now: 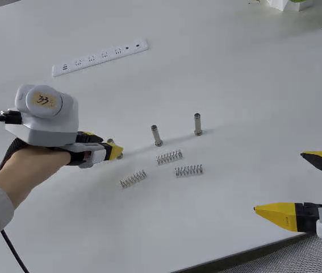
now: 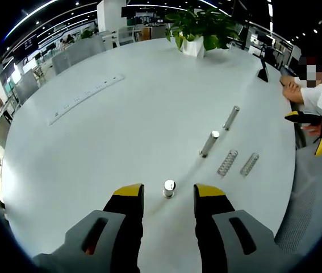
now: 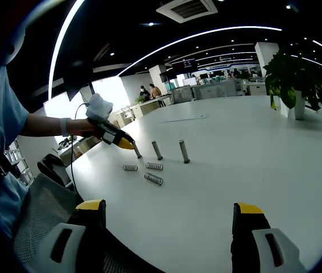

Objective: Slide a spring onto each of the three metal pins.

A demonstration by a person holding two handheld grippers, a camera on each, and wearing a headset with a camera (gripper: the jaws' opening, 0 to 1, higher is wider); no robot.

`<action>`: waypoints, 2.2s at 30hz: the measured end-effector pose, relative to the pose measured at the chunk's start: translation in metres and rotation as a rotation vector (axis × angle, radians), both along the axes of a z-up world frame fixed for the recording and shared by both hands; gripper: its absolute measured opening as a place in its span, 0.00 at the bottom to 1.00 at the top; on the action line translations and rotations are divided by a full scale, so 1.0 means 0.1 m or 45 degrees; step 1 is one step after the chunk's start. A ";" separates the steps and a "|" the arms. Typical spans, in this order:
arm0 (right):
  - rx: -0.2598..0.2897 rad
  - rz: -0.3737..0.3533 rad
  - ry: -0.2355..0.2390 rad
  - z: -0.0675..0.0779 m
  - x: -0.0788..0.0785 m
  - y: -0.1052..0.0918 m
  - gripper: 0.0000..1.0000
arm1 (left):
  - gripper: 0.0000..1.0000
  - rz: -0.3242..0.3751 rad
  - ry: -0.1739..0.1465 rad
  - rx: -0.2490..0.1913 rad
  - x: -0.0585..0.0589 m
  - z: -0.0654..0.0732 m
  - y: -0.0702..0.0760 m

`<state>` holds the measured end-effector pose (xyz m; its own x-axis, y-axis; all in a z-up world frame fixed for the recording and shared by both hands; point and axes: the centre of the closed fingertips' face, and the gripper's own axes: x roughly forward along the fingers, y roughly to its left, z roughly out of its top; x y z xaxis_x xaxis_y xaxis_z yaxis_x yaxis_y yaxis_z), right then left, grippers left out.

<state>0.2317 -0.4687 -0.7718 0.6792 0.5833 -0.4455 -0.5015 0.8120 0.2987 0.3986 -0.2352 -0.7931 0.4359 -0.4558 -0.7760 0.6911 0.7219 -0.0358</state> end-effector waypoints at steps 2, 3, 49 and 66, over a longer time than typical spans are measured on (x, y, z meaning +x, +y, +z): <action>-0.002 0.001 -0.002 0.00 0.00 0.00 0.92 | 0.39 0.003 -0.012 -0.019 0.01 0.01 -0.02; -0.002 0.000 -0.002 0.00 0.00 0.00 0.92 | 0.41 0.005 -0.009 -0.017 0.01 0.01 -0.01; -0.119 0.120 -0.027 0.06 0.20 -0.05 0.99 | 0.98 0.000 -0.055 -0.166 -0.33 0.05 0.11; -0.224 0.264 -0.035 0.06 0.32 -0.01 0.99 | 0.91 -0.033 -0.059 -0.140 -0.57 0.03 0.21</action>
<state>0.2633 -0.4699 -0.7658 0.5665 0.6264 -0.5354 -0.6682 0.7294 0.1464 0.3413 -0.2146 -0.7903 0.4570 -0.5484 -0.7003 0.7121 0.6974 -0.0814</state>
